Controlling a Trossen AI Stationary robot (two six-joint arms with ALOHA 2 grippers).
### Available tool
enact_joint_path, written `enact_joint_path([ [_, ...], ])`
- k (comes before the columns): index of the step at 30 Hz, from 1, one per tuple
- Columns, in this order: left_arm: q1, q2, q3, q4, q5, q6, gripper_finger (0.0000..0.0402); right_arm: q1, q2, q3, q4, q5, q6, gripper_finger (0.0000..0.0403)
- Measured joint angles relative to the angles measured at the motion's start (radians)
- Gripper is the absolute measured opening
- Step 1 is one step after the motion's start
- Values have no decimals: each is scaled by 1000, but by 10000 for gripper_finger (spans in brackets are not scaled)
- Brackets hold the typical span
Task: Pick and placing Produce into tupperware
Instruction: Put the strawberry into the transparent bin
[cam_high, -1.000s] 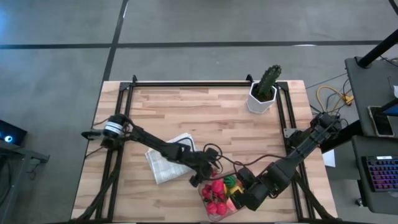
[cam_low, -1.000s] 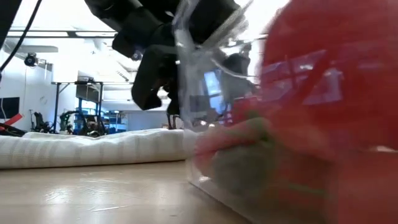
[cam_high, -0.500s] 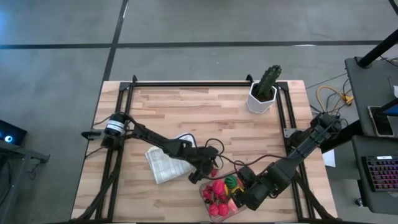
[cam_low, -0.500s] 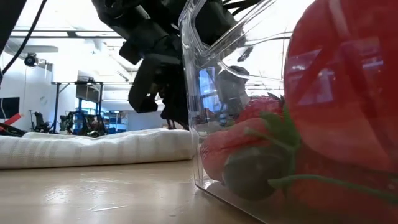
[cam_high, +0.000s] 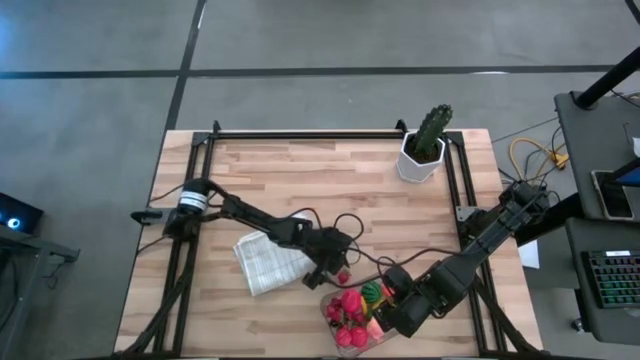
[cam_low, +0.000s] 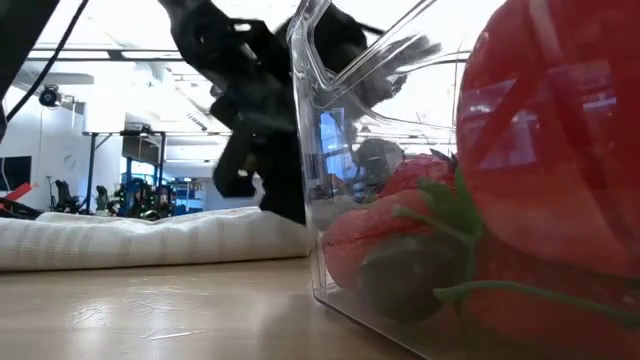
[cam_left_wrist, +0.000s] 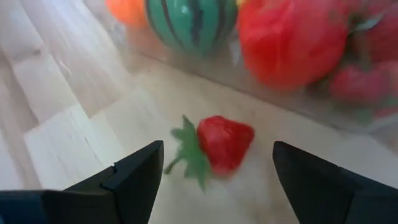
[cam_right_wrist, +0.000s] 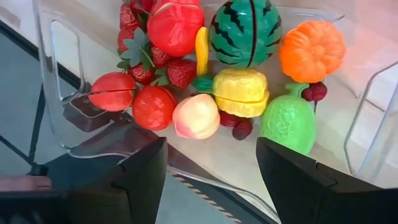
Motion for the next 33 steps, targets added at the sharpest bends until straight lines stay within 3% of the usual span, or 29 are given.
enact_joint_path([
  [18,2,28,46,1,41,-52,284,-1,0,0,-20,0,11,238],
  [33,2,48,44,-5,41,-52,224,-8,0,0,-20,26,12,238],
])
